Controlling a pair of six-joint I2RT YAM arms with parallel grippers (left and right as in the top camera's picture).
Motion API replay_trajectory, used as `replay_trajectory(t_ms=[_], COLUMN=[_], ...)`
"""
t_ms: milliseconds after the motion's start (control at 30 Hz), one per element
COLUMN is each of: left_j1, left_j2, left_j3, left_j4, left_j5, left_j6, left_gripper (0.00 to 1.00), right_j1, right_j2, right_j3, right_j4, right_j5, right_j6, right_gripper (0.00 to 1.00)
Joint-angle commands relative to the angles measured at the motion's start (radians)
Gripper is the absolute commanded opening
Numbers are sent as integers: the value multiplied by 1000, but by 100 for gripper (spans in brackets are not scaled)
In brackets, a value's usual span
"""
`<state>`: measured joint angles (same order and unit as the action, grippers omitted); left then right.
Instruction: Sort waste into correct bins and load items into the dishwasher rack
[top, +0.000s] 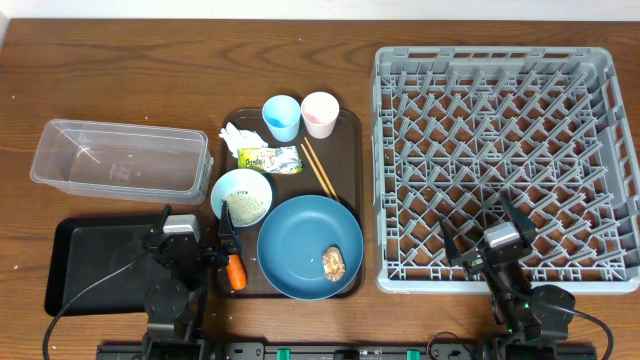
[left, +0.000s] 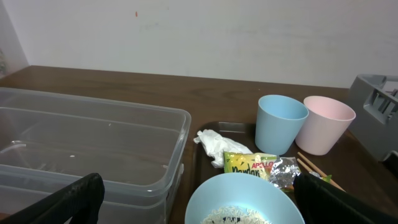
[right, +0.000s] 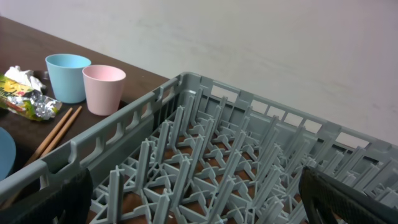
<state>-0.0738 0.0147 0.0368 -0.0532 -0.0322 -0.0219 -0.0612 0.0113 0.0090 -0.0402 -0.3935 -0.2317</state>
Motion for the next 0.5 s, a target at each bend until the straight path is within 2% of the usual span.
replay_trajectory(t_ms=[0,400,467], left_j1=[0,0,0], left_j2=[-10,-10,-10], left_j3=[-33,-33,-33], left_j4=[-14,-8,-5], left_j5=[-5,-13,30], left_j6=[3,3,-1], left_gripper=[98,98,98], right_j1=[17,16,16], right_j2=[-5,-5,-5], right_j3=[-4,-3,-3], right_j4=[-1,18,13], right_j5=[-6,31,19], right_j6=[-9,-24,-13], right_gripper=[99,99,99])
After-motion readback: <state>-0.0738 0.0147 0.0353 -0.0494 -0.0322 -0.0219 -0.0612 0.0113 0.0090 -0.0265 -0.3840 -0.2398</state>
